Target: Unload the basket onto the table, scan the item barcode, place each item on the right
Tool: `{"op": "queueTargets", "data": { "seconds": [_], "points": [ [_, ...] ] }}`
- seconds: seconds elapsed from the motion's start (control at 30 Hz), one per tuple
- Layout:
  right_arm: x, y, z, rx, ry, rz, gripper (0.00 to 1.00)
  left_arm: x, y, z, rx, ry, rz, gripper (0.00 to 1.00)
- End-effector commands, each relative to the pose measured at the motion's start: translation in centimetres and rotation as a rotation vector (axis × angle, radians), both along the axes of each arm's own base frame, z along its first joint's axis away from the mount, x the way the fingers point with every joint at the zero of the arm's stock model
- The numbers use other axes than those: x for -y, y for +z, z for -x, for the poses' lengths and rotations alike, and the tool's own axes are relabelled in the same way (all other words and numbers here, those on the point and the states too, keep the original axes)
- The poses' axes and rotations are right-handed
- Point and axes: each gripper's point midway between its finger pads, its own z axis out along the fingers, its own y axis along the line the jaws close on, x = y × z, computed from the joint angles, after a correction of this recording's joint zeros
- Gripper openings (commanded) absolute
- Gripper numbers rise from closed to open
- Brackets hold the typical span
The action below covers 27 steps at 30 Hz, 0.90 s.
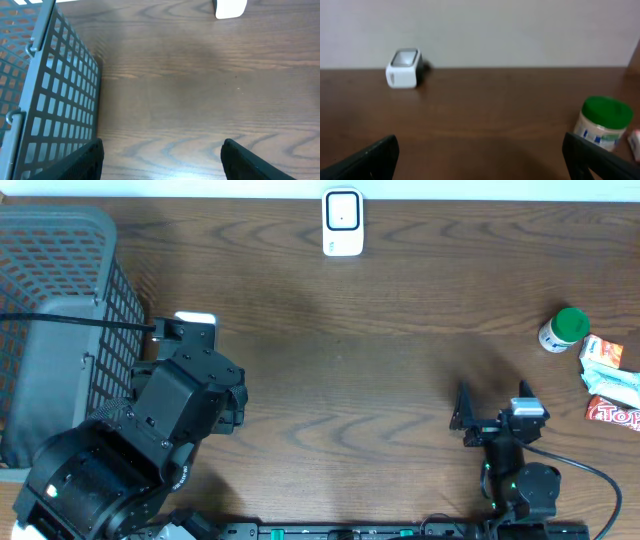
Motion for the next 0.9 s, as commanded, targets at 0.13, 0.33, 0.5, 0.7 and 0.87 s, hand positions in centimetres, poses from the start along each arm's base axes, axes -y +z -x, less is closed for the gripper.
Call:
{"op": "queueTargets", "data": {
  "seconds": [0.13, 0.33, 0.5, 0.7, 0.87],
  "points": [
    [-0.1, 0.0, 0.0, 0.000, 0.002, -0.009, 0.99, -0.3, 0.3, -0.1, 0.010, 0.020, 0.003, 0.75],
    [-0.1, 0.0, 0.0, 0.000, 0.002, -0.009, 0.99, -0.3, 0.3, -0.1, 0.010, 0.020, 0.003, 0.75],
    [-0.1, 0.0, 0.0, 0.000, 0.001, -0.009, 0.99, -0.3, 0.3, -0.1, 0.010, 0.020, 0.003, 0.75],
    [-0.1, 0.0, 0.0, 0.000, 0.002, -0.009, 0.99, -0.4, 0.2, 0.0, 0.005, 0.020, -0.001, 0.75],
    [-0.1, 0.0, 0.0, 0.000, 0.002, -0.009, 0.99, -0.5, 0.6, -1.0, 0.056, 0.053, -0.010, 0.75]
  ]
}}
